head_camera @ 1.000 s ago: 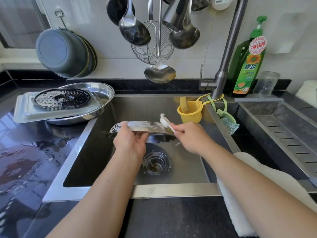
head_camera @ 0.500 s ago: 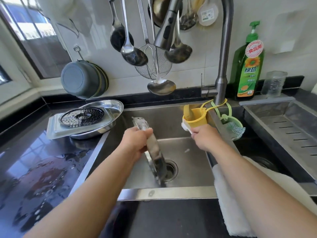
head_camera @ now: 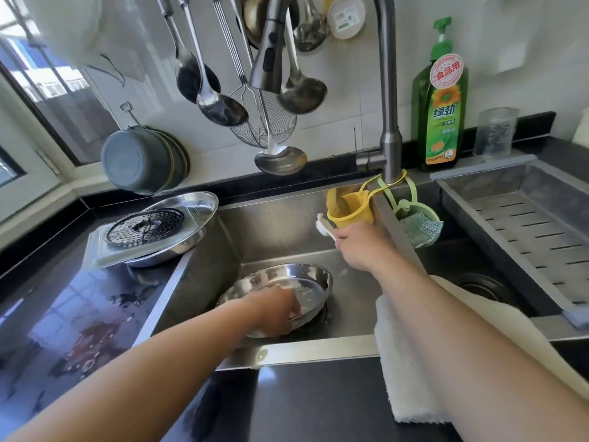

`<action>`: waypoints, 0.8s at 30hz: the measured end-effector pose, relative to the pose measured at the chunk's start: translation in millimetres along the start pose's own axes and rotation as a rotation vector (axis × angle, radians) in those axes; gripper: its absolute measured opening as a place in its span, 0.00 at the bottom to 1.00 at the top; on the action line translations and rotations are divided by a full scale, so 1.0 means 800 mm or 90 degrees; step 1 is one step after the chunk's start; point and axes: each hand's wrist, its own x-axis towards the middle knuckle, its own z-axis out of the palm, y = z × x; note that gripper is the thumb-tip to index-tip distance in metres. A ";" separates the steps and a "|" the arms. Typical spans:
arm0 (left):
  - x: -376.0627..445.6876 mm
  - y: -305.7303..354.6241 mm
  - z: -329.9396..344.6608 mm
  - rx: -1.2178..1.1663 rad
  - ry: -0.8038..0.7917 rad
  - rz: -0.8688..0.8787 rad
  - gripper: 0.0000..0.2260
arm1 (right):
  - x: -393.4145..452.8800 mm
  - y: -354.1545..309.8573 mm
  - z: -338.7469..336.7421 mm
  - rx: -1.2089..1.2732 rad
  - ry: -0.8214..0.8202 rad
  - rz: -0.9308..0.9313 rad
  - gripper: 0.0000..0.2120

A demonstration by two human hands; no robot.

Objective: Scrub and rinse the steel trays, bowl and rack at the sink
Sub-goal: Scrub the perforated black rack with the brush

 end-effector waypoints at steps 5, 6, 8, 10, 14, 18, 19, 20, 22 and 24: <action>0.016 0.015 0.010 -0.004 -0.068 0.034 0.02 | -0.001 -0.002 0.003 -0.022 -0.072 -0.040 0.16; 0.019 0.017 0.011 -0.029 -0.065 0.042 0.03 | -0.001 -0.003 0.005 -0.033 -0.086 -0.045 0.16; 0.023 0.018 0.010 -0.097 -0.045 0.045 0.08 | -0.001 -0.004 0.008 -0.055 -0.113 -0.051 0.15; 0.022 0.009 0.003 -0.131 0.001 0.036 0.09 | -0.003 -0.006 0.009 -0.058 -0.123 -0.056 0.16; -0.004 -0.027 -0.018 -0.211 0.149 -0.033 0.10 | 0.002 -0.001 0.013 -0.028 -0.127 -0.051 0.15; -0.068 -0.068 -0.024 -0.303 0.292 -0.084 0.11 | -0.002 -0.001 0.017 -0.022 -0.112 -0.022 0.13; -0.084 -0.079 -0.021 -0.311 0.327 -0.088 0.10 | -0.005 -0.003 0.019 -0.050 -0.097 -0.019 0.13; -0.101 -0.090 -0.016 -0.313 0.355 -0.097 0.10 | -0.009 -0.010 0.021 -0.098 -0.077 -0.019 0.13; -0.130 -0.112 -0.007 -0.321 0.392 -0.124 0.11 | -0.018 -0.037 0.029 -0.191 -0.034 -0.050 0.13; -0.148 -0.134 -0.005 -0.337 0.427 -0.145 0.12 | -0.022 -0.077 0.036 -0.196 -0.011 -0.103 0.11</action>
